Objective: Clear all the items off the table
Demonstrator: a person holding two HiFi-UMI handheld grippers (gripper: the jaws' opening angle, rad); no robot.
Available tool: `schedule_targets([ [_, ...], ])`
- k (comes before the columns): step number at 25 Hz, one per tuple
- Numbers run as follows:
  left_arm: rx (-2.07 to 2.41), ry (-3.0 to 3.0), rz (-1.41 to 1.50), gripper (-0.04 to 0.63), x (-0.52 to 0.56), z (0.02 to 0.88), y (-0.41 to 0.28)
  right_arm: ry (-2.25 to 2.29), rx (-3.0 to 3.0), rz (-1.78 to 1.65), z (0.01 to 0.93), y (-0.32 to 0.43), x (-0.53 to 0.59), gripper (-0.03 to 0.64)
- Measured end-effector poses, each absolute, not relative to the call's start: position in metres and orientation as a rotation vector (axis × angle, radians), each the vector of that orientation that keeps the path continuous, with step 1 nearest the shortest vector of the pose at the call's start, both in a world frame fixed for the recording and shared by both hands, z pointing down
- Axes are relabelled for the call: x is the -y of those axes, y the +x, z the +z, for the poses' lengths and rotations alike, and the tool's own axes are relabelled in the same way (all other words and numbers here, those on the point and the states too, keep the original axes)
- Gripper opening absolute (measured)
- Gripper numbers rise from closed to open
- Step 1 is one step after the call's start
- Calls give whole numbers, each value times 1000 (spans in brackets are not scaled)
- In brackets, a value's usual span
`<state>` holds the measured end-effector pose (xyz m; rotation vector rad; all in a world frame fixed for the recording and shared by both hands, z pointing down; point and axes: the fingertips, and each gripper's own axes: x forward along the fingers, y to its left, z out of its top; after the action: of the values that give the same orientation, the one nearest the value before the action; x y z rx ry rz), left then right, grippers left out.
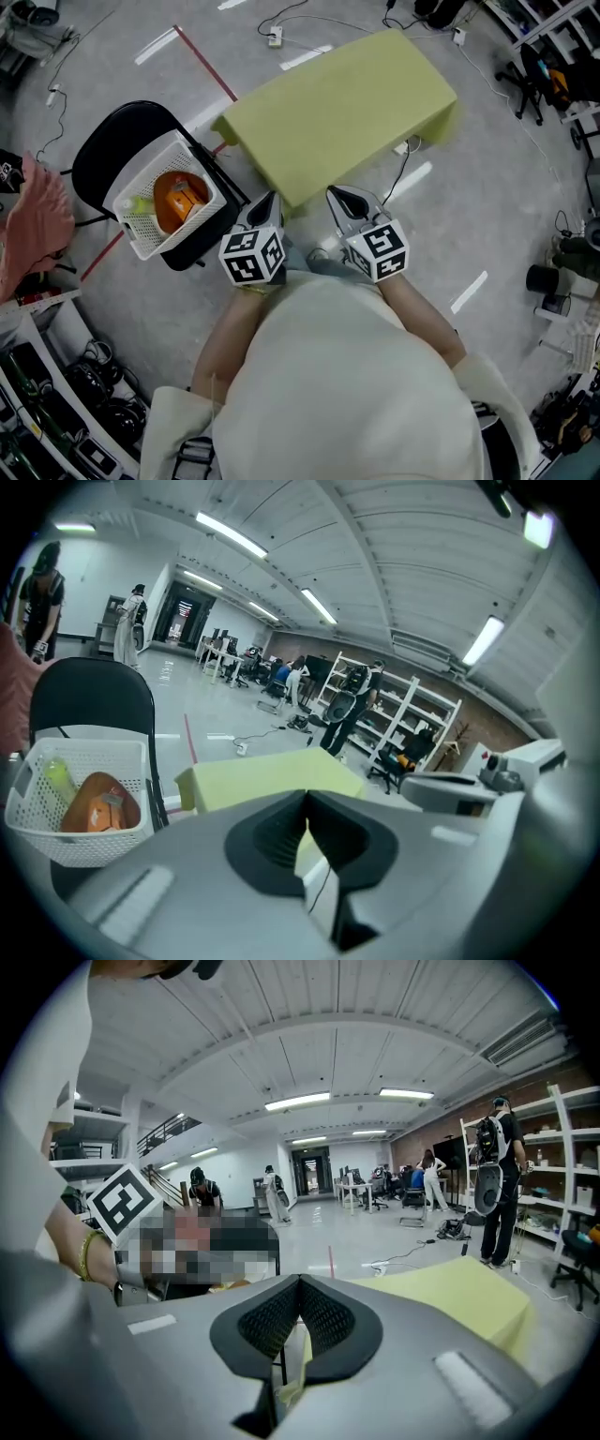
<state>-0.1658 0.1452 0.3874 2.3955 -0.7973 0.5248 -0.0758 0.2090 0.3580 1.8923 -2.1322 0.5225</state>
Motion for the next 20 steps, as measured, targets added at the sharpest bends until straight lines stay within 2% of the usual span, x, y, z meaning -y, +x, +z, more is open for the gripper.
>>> schedule_targets([
  [20, 731, 2494, 507, 11, -197, 370, -138, 2008, 2085, 356, 333, -46, -260, -6],
])
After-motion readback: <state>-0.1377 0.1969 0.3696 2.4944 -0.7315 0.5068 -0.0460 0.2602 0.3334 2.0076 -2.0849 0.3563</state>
